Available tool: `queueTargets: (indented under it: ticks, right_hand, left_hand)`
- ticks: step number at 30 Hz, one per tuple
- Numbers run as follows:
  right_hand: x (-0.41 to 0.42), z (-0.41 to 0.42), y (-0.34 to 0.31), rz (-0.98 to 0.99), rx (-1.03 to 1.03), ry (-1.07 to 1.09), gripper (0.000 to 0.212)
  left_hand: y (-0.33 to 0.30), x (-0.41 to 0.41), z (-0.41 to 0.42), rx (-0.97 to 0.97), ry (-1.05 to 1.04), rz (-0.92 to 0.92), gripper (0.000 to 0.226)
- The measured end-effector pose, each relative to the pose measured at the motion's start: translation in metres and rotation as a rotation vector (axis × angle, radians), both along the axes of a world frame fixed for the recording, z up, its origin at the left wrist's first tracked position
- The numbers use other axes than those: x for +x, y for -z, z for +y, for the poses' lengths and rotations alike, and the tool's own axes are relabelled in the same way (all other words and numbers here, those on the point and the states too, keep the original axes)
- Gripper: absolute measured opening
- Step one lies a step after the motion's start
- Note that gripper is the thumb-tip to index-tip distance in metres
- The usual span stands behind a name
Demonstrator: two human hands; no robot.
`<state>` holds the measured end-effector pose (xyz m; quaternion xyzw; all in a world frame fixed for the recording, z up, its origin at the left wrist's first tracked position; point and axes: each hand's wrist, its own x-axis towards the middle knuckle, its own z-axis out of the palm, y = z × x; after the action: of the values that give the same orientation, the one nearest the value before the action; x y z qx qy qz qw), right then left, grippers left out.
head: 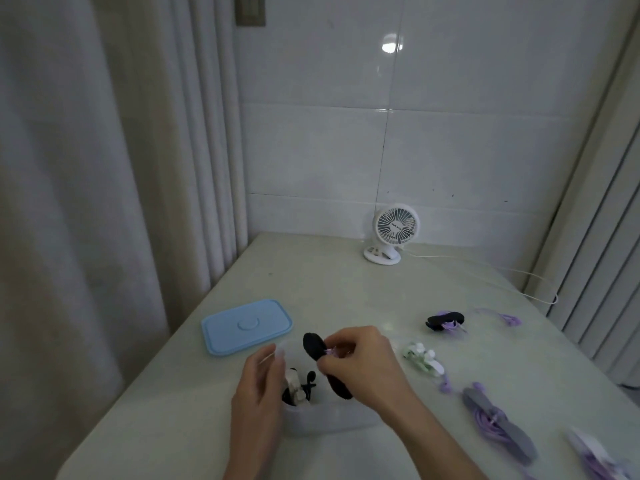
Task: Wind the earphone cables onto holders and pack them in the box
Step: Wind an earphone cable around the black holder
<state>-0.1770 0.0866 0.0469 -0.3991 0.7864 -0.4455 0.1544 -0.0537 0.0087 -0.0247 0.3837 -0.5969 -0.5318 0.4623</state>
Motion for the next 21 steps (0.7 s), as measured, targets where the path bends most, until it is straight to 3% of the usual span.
queueTargets:
  ticks: [2,6,8,12,16,21]
  right_hand:
    - [-0.003,0.006,-0.005,-0.058,-0.057,-0.013,0.016]
    - [-0.006,0.016,-0.012,-0.115,-0.174,-0.018,0.025]
    - [-0.005,0.018,-0.013,-0.122,-0.235,-0.012,0.034]
    - [0.001,0.021,-0.013,-0.096,-0.331,-0.006,0.043]
    - [0.002,0.027,-0.013,-0.047,-0.435,0.035,0.046]
    - [-0.002,0.032,-0.015,-0.029,-0.490,0.041,0.049]
  left_hand:
    - [0.001,0.000,0.001,-0.056,-0.023,-0.009,0.018]
    - [-0.013,0.004,0.009,-0.419,-0.195,-0.103,0.033]
    - [-0.032,0.002,0.016,-0.463,-0.145,-0.067,0.034]
    - [-0.063,-0.011,0.026,-0.344,0.119,-0.047,0.035]
    - [-0.078,-0.021,0.027,-0.176,0.257,-0.003,0.038]
    - [-0.088,-0.028,0.028,0.050,0.412,0.145,0.024]
